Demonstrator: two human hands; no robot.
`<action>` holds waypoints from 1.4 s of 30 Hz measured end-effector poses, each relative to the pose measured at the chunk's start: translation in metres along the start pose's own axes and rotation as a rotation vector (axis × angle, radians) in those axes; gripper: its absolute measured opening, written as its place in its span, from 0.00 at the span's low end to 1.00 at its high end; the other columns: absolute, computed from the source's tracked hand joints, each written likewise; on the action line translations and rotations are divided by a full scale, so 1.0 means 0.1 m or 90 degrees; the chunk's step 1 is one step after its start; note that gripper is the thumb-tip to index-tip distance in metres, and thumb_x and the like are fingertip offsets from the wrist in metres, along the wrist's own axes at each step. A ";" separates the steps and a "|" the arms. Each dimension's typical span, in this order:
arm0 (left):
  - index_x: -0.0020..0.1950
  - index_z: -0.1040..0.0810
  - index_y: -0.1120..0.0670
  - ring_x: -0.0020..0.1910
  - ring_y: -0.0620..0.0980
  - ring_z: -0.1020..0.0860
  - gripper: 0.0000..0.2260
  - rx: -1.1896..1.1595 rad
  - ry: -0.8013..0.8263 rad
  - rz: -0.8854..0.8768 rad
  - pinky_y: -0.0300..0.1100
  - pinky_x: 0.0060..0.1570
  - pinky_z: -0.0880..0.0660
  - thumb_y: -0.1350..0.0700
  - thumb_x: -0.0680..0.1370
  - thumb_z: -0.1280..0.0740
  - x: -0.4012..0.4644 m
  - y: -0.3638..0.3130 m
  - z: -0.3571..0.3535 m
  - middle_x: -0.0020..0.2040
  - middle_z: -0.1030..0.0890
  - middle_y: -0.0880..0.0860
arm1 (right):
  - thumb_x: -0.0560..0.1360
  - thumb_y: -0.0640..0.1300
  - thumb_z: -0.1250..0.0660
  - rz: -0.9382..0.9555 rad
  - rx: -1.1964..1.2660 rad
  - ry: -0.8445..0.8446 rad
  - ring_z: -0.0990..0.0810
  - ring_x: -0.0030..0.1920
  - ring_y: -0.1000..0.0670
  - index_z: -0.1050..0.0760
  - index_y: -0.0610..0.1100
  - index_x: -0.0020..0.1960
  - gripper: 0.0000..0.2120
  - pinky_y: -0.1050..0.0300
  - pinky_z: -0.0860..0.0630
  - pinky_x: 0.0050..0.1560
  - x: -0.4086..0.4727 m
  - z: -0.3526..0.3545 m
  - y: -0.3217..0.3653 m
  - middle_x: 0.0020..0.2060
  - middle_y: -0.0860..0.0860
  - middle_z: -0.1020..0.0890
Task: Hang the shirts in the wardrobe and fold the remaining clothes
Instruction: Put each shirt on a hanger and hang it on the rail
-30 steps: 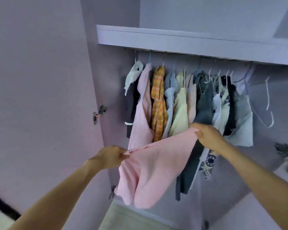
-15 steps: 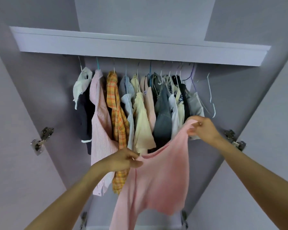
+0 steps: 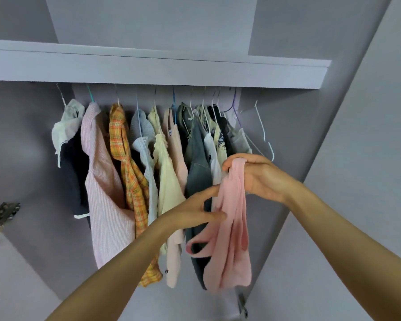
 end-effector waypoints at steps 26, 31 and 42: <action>0.46 0.22 0.55 0.36 0.47 0.22 0.12 -0.033 -0.253 0.226 0.39 0.30 0.21 0.66 0.77 0.43 0.49 -0.15 0.34 0.39 0.23 0.52 | 0.75 0.26 0.46 0.100 -0.353 -0.415 0.24 0.39 0.53 0.22 0.40 0.46 0.16 0.67 0.25 0.41 -0.07 0.91 -0.19 0.43 0.48 0.21; 0.39 0.22 0.48 0.36 0.45 0.23 0.14 -0.082 -0.388 0.096 0.37 0.34 0.23 0.64 0.76 0.40 0.82 -0.46 0.52 0.36 0.22 0.48 | 0.71 0.22 0.49 0.199 -0.231 -0.397 0.20 0.40 0.57 0.22 0.44 0.45 0.24 0.68 0.26 0.41 0.08 0.87 -0.08 0.44 0.51 0.19; 0.43 0.26 0.52 0.35 0.49 0.29 0.07 0.374 -0.523 0.122 0.40 0.37 0.36 0.52 0.77 0.41 1.09 -0.46 0.74 0.37 0.25 0.50 | 0.75 0.40 0.40 -0.251 -0.723 -0.591 0.40 0.70 0.39 0.46 0.36 0.72 0.29 0.44 0.41 0.67 0.75 1.67 -0.52 0.70 0.40 0.37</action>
Point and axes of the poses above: each hand's wrist, its own x-axis towards the middle knuckle, its own z-axis out of the back of the hand, y = z × x, the point moved 2 cm from there along x, towards the middle knuckle
